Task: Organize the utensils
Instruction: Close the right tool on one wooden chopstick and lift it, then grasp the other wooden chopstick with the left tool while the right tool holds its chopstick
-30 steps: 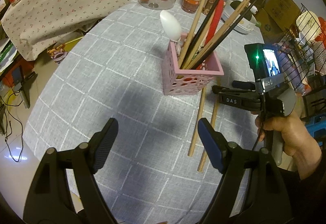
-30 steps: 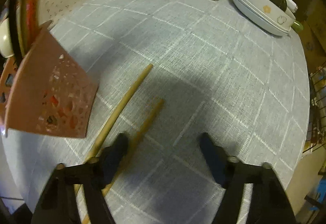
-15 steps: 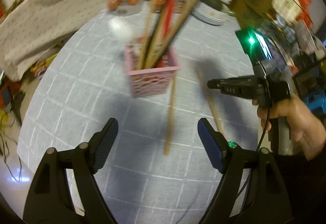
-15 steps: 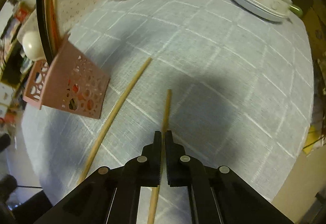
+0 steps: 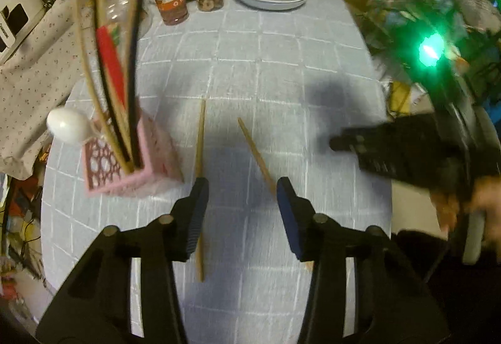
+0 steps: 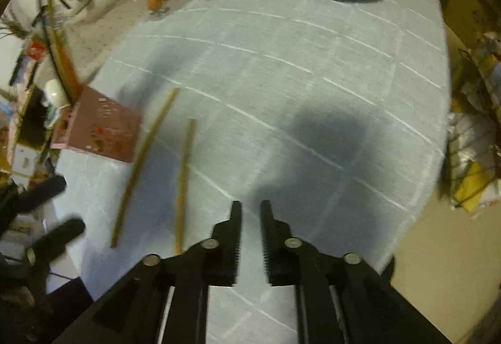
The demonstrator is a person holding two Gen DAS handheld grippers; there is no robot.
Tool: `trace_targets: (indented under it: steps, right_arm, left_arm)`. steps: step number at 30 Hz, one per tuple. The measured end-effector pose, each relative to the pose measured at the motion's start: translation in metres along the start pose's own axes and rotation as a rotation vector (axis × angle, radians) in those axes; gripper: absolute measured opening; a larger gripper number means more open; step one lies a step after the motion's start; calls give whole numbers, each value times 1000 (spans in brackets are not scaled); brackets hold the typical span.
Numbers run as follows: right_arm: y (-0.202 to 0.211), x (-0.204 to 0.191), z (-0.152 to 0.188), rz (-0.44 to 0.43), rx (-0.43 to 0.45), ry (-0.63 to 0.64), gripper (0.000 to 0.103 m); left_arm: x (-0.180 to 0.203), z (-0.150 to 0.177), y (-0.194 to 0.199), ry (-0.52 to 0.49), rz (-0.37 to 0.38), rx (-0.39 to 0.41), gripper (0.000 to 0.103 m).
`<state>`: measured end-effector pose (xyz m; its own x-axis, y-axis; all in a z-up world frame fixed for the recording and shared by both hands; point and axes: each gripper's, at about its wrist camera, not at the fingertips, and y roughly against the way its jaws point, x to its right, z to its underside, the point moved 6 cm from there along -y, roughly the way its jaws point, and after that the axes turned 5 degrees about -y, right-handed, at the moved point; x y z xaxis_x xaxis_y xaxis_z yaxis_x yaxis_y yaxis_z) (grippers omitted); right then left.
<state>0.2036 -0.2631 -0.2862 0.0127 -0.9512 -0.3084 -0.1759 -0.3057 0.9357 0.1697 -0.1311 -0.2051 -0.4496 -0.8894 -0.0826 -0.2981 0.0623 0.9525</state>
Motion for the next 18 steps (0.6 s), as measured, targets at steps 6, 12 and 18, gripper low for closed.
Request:
trace_targets:
  steps: [6,12,18]
  right_arm:
    - [7,13,-2,-25,-1,-34,51]
    - [9,29,1,-51,-3,-71,51]
    - [21,41,1,-90,3,-101,51]
  left_arm:
    - [3,-42,-42,-23,-118,-74,47]
    - [-14,-65,-88,40,-152,-143,26]
    - [-37,-74,-113,76,-195,-168,22]
